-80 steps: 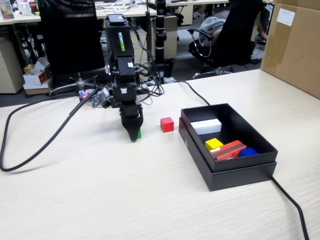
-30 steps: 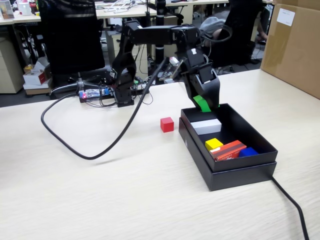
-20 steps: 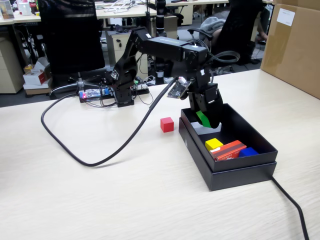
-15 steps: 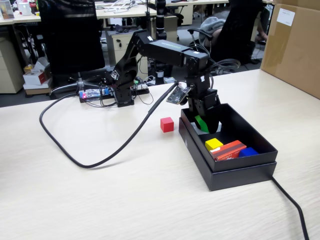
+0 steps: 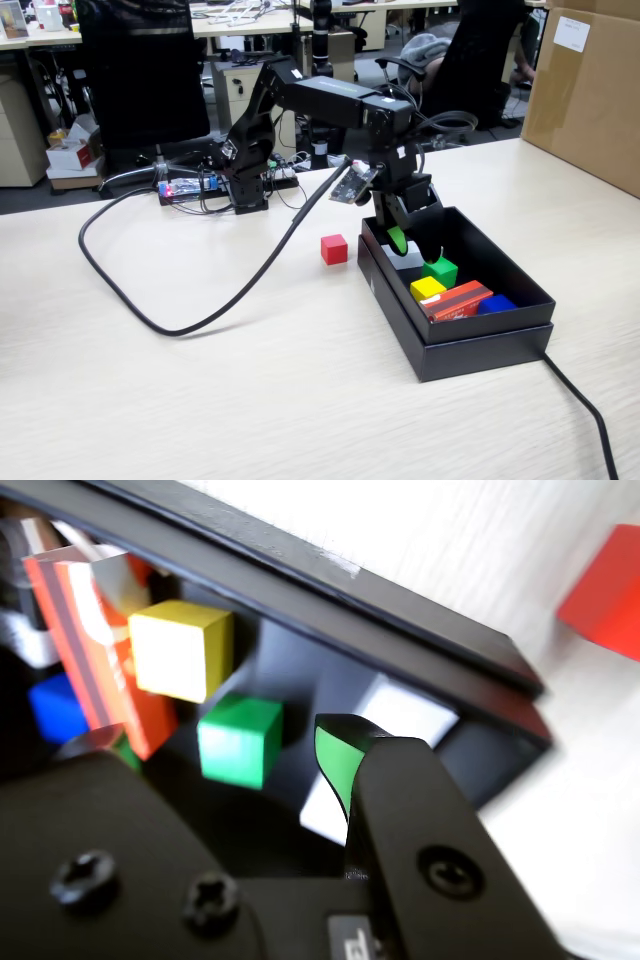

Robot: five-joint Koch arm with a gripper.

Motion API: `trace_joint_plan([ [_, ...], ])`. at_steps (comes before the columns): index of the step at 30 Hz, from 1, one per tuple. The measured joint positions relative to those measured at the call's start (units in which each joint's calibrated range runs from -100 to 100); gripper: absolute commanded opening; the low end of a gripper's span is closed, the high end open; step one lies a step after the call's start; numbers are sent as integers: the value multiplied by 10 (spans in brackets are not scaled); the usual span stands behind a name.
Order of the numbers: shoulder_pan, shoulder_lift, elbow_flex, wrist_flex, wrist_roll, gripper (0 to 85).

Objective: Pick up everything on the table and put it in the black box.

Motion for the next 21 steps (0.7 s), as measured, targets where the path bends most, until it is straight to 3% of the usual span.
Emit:
trace_joint_plan([
  [11, -15, -348, -115, 0, -16, 441],
  [21, -31, -601, -383, -16, -21, 484],
])
